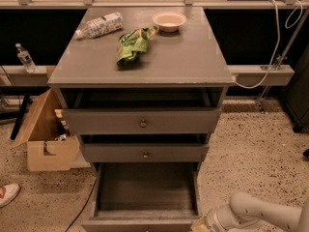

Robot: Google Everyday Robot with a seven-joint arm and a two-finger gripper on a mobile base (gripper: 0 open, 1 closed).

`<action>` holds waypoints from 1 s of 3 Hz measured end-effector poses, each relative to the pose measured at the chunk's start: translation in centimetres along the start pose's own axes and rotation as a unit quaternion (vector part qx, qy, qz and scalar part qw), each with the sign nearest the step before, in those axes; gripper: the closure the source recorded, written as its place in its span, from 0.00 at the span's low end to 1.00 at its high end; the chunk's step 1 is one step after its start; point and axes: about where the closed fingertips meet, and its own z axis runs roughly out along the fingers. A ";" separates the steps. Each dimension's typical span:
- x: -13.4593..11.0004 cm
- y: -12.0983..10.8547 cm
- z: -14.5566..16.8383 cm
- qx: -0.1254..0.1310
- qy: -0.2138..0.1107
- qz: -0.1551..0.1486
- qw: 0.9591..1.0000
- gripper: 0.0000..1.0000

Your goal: Close bottom drawer

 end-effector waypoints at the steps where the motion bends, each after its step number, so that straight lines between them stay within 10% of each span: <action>1: 2.5 -1.4 1.3 0.028 0.006 0.014 0.999 1.00; 3: 5.9 -4.2 5.5 0.047 -0.003 0.039 0.998 1.00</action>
Offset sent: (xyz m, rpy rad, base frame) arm -0.0128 -0.0407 -0.0997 -0.0837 -0.0208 -0.1600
